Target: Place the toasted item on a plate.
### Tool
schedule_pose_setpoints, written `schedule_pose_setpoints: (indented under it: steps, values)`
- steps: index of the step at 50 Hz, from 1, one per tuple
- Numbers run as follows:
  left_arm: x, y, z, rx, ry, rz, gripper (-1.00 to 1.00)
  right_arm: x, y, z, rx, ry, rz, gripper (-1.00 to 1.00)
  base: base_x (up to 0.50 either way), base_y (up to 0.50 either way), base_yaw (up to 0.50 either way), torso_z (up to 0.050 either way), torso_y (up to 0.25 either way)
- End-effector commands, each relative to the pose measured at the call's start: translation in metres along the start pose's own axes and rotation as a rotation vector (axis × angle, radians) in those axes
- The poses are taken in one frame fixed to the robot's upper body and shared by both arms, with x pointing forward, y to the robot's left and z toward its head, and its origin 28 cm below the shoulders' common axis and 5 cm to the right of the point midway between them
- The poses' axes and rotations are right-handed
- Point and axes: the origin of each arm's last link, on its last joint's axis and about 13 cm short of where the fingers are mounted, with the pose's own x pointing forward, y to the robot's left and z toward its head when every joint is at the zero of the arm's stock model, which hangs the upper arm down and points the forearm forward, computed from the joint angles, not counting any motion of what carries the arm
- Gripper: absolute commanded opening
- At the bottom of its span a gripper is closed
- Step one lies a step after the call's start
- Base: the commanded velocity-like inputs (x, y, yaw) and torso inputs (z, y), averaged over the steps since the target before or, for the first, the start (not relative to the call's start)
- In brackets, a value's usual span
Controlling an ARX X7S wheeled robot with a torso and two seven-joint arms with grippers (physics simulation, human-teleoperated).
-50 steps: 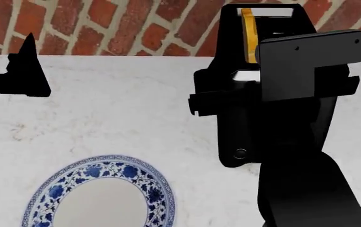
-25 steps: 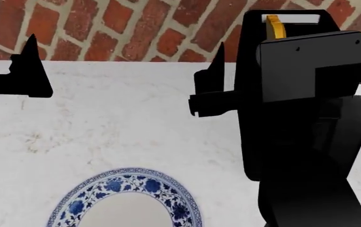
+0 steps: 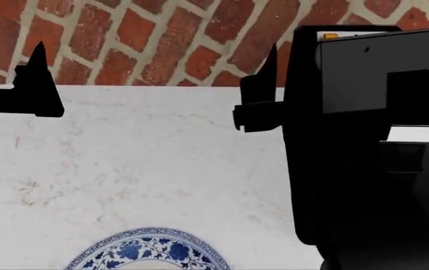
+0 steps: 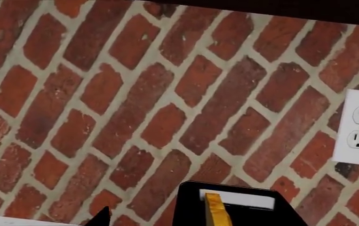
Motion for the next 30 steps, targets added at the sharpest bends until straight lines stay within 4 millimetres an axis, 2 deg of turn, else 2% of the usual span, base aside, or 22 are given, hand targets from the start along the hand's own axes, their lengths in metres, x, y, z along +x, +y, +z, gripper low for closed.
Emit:
schedule_pose_setpoints:
  steps: [1,10,17,22,30]
  values:
    - [0.0,0.0,-0.001,0.002,-0.001,-0.001,1.0,0.002,-0.002,-0.001,0.004,0.012,-0.011,1.0,0.0,0.0,0.0,0.0,0.0]
    - [0.0,0.0,-0.001,0.009,0.002,-0.002,1.0,0.002,-0.004,-0.001,0.019,0.034,-0.01,1.0,0.0,0.0,0.0,0.0,0.0]
    - [-0.001,0.0,-0.001,0.007,-0.004,-0.003,1.0,0.01,-0.01,0.006,0.049,0.126,0.002,1.0,0.0,0.0,0.0,0.0,0.0]
    - [-0.002,0.0,0.0,0.007,-0.008,-0.009,1.0,0.036,-0.023,0.006,0.128,0.312,-0.023,1.0,0.0,0.0,0.0,0.0,0.0]
    - [-0.004,0.0,0.001,0.005,-0.012,-0.014,1.0,0.052,-0.026,0.008,0.089,0.361,-0.043,1.0,0.0,0.0,0.0,0.0,0.0]
